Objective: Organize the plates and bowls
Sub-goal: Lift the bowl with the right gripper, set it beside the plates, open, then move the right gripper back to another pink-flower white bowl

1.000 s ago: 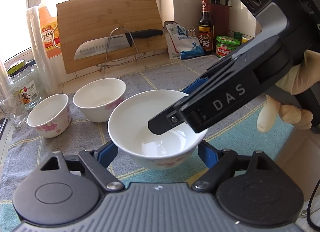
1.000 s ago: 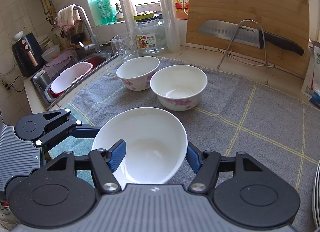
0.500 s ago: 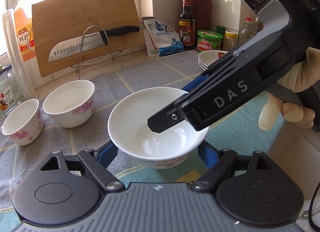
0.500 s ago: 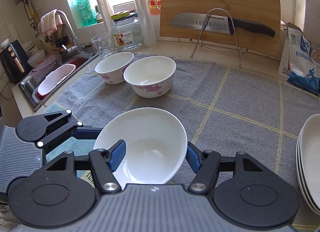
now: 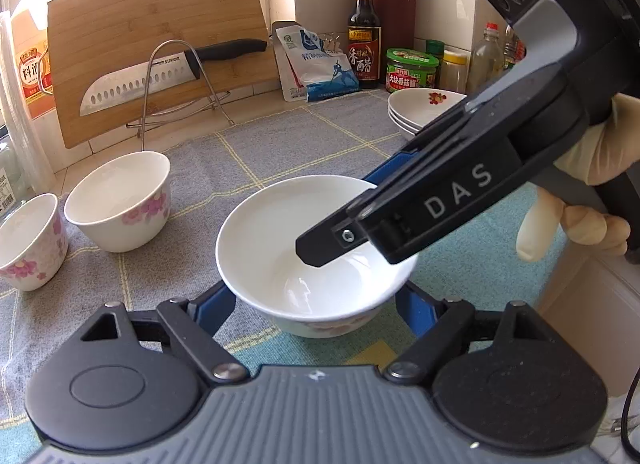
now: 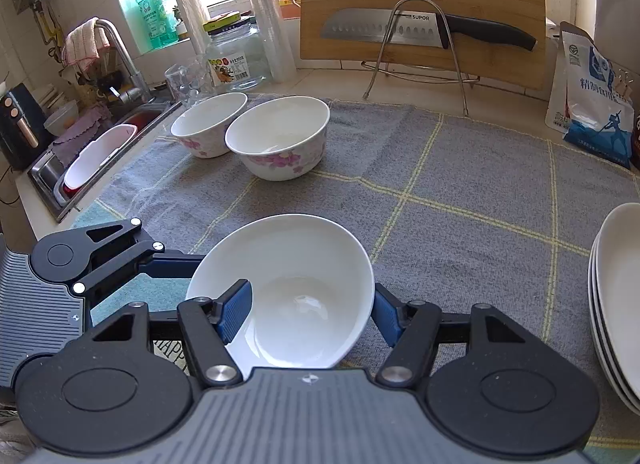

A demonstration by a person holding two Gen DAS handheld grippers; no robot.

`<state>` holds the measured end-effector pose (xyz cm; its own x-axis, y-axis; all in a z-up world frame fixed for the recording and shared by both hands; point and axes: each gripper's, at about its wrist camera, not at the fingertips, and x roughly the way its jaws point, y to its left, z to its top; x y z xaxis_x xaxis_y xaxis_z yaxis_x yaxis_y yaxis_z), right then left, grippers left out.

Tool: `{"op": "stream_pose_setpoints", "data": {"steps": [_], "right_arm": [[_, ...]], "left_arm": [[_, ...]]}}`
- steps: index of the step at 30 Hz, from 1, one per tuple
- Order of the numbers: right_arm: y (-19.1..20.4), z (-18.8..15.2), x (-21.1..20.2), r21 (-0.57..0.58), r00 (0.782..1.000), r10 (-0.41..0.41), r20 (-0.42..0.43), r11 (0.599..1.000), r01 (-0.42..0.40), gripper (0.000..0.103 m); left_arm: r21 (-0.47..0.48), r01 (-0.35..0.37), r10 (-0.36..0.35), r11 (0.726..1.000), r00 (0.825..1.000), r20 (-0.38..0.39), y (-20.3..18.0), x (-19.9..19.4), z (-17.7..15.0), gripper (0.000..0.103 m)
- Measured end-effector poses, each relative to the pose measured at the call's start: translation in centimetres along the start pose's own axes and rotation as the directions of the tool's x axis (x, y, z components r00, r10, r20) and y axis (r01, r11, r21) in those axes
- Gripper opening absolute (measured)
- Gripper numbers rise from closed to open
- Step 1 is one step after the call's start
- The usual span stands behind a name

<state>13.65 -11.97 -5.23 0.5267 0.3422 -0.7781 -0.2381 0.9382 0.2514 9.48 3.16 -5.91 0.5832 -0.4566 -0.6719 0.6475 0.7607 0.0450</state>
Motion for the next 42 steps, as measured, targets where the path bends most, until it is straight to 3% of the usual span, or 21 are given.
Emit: {"op": "stream_pose_setpoints", "data": {"steps": [3, 7, 10, 18, 25, 34, 42], "right_arm": [[0.0, 0.0, 0.1, 0.006, 1.000, 0.006, 0.002, 1.000, -0.006, 0.074], [0.3, 0.1, -0.1, -0.007, 1.000, 0.003, 0.023, 1.000, -0.003, 0.095], [0.4, 0.4, -0.3, -0.016, 0.999, 0.000, 0.036, 1.000, 0.001, 0.098], [1.2, 1.5, -0.5, -0.061, 0.998, -0.012, 0.056, 0.998, 0.015, 0.102], [1.8, 2.5, -0.2, -0.085, 0.998, -0.021, 0.065, 0.996, 0.026, 0.103], [2.7, 4.0, 0.8, -0.142, 0.999, -0.021, 0.041, 0.990, 0.027, 0.103], [2.5, 7.0, 2.5, -0.222, 1.000, -0.014, 0.012, 0.975, 0.016, 0.103]], "left_arm": [[0.000, 0.000, 0.000, 1.000, 1.000, -0.006, 0.0, 0.3, 0.1, 0.087], [0.012, 0.005, -0.005, 1.000, 1.000, -0.008, -0.2, 0.3, -0.1, 0.091], [0.009, -0.001, 0.001, 1.000, 1.000, 0.008, 0.0, -0.3, -0.1, 0.095], [-0.014, -0.001, 0.002, 1.000, 0.999, 0.034, 0.7, -2.8, -0.5, 0.096], [-0.039, -0.047, 0.049, 0.998, 0.997, 0.068, 2.0, -4.0, -0.6, 0.097], [-0.103, -0.154, 0.161, 0.983, 0.985, 0.069, 5.6, -3.6, -1.1, 0.097], [-0.156, -0.271, 0.284, 0.950, 0.957, 0.066, 8.9, -1.4, -0.1, 0.097]]}}
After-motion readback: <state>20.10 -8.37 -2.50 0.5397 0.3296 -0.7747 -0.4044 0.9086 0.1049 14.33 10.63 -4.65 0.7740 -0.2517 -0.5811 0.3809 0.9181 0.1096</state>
